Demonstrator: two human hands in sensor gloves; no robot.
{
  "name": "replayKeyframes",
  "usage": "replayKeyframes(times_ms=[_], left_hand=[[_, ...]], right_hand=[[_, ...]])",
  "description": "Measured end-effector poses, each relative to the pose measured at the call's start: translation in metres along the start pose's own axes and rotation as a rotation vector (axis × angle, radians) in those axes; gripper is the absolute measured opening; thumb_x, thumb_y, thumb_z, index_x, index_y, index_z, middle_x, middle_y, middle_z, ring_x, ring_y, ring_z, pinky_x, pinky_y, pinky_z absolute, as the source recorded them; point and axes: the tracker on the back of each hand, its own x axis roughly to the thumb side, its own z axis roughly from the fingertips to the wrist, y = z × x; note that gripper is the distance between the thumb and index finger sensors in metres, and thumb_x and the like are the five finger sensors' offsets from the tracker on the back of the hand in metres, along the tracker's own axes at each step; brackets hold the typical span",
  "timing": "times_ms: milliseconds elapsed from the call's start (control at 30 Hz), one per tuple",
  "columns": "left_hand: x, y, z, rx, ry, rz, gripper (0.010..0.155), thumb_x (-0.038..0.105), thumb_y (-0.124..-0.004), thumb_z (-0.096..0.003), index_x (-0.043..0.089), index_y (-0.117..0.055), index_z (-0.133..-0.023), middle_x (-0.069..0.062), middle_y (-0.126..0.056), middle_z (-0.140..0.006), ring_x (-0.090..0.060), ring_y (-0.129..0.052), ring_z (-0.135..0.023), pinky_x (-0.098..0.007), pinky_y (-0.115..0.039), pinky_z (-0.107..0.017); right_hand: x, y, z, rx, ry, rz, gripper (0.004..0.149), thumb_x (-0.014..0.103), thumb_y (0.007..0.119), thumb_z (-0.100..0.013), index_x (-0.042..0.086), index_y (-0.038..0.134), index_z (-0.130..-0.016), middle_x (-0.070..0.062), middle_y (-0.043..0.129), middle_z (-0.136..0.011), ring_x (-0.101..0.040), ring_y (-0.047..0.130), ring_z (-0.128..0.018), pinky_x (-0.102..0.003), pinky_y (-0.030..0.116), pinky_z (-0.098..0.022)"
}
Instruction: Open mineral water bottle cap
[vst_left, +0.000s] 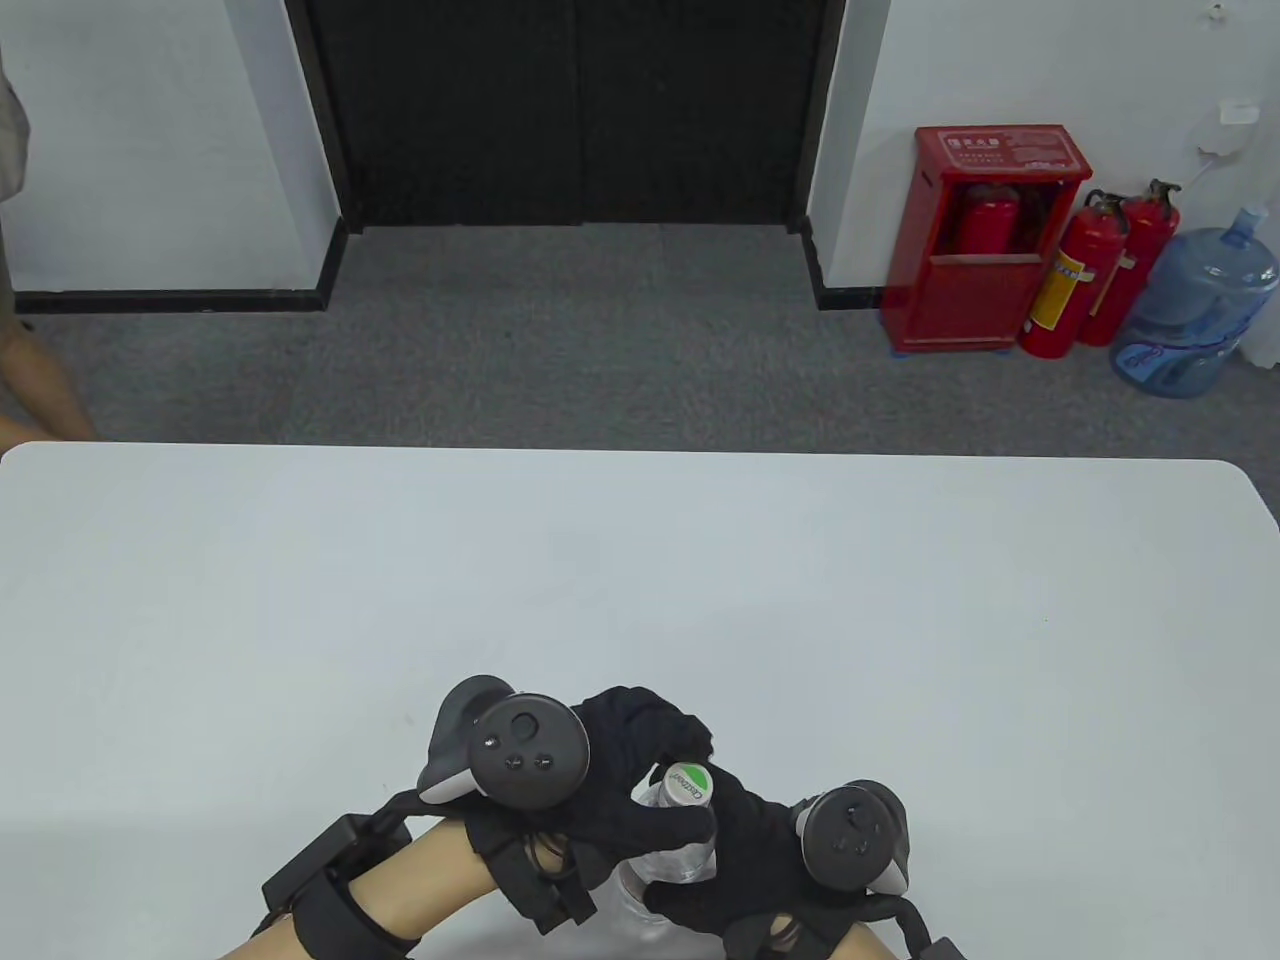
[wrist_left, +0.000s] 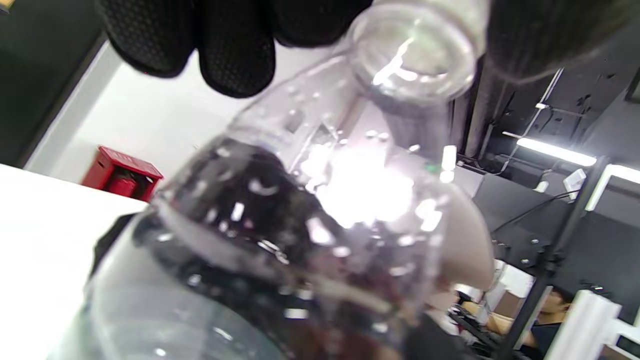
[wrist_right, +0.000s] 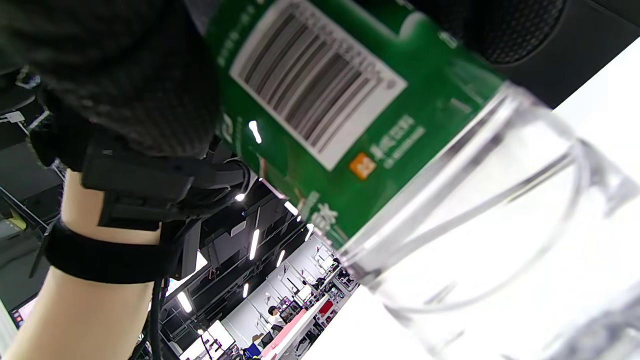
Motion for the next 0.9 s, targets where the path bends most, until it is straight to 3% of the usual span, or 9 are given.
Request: replayKeyframes(times_ms=[100,167,267,333,433,600,733,867,900], left_hand=[[-0.003,-0.009,-0.002,-0.032,0.011,0.103,0.065,0.067,-0.075,-0.0368,0.035,-0.058,-0.091,0.003,-0.064,-0.1,-0.028,-0.081,-0.091,-0.05,-0.073,-0.067],[-0.003,-0.018,-0.002,-0.068,-0.03,0.206,0.065,0.06,-0.074,-0.0402,0.045,-0.049,-0.098,0.007,-0.057,-0.106,-0.027,-0.074,-0.098,-0.053,-0.065,-0.073],[0.0,-0.025,0.0,-0.011,-0.075,0.252,0.049,0.052,-0.075,-0.0424,0.053,-0.065,-0.09,0.009,-0.06,-0.106,-0.024,-0.076,-0.098,-0.052,-0.065,-0.073],[-0.001,-0.026,0.001,0.001,-0.072,0.259,0.046,0.052,-0.074,-0.0423,0.051,-0.068,-0.088,0.007,-0.061,-0.105,-0.024,-0.076,-0.097,-0.052,-0.066,-0.072],[-0.006,-0.027,0.002,-0.046,-0.072,0.345,0.054,0.056,-0.071,-0.0418,0.046,-0.063,-0.094,0.005,-0.056,-0.107,-0.027,-0.071,-0.1,-0.054,-0.062,-0.074],[-0.012,-0.026,0.006,-0.154,-0.109,0.482,0.062,0.046,-0.067,-0.0458,0.037,-0.044,-0.103,0.004,-0.043,-0.111,-0.028,-0.058,-0.106,-0.056,-0.051,-0.077],[-0.009,-0.019,0.009,-0.095,-0.096,0.384,0.06,0.042,-0.07,-0.0457,0.031,-0.05,-0.102,0.002,-0.052,-0.109,-0.029,-0.066,-0.102,-0.055,-0.059,-0.075],[-0.002,-0.007,0.014,0.128,-0.048,0.13,0.053,0.054,-0.081,-0.039,0.039,-0.076,-0.09,0.005,-0.085,-0.089,-0.022,-0.096,-0.079,-0.047,-0.081,-0.061],[-0.001,-0.006,0.014,0.139,-0.056,0.101,0.052,0.057,-0.082,-0.0377,0.04,-0.079,-0.087,0.005,-0.087,-0.085,-0.019,-0.099,-0.075,-0.045,-0.084,-0.059]], right_hand=[[0.001,0.0,0.0,-0.01,0.003,-0.015,0.1,0.057,0.094,-0.03,0.017,0.033,-0.099,-0.008,0.064,-0.097,-0.043,0.086,-0.074,-0.061,0.068,-0.053],[0.002,-0.001,-0.001,-0.013,-0.002,0.005,0.1,0.057,0.094,-0.03,0.017,0.034,-0.099,-0.008,0.065,-0.097,-0.043,0.086,-0.073,-0.061,0.067,-0.053],[0.001,-0.002,0.0,-0.018,-0.001,0.0,0.099,0.056,0.094,-0.03,0.018,0.034,-0.099,-0.008,0.064,-0.097,-0.044,0.086,-0.074,-0.061,0.067,-0.053],[0.0,-0.003,0.0,-0.024,0.0,0.0,0.099,0.056,0.095,-0.03,0.018,0.034,-0.099,-0.008,0.064,-0.097,-0.044,0.085,-0.074,-0.061,0.067,-0.053],[0.0,-0.003,0.0,-0.028,0.003,-0.004,0.099,0.056,0.095,-0.03,0.018,0.035,-0.099,-0.008,0.065,-0.097,-0.044,0.086,-0.073,-0.061,0.068,-0.052],[0.0,-0.003,0.001,-0.022,0.008,0.0,0.099,0.056,0.095,-0.03,0.018,0.035,-0.099,-0.008,0.065,-0.097,-0.044,0.086,-0.074,-0.061,0.068,-0.052],[-0.002,-0.002,0.0,-0.015,0.021,-0.003,0.099,0.056,0.095,-0.03,0.018,0.036,-0.099,-0.008,0.065,-0.097,-0.044,0.086,-0.074,-0.061,0.067,-0.053],[0.0,-0.001,0.0,-0.008,0.012,0.002,0.1,0.056,0.095,-0.03,0.018,0.034,-0.1,-0.008,0.065,-0.097,-0.044,0.086,-0.074,-0.061,0.067,-0.053],[0.001,-0.001,0.0,-0.008,0.013,0.002,0.1,0.056,0.095,-0.03,0.018,0.034,-0.1,-0.008,0.064,-0.097,-0.044,0.086,-0.074,-0.061,0.067,-0.053]])
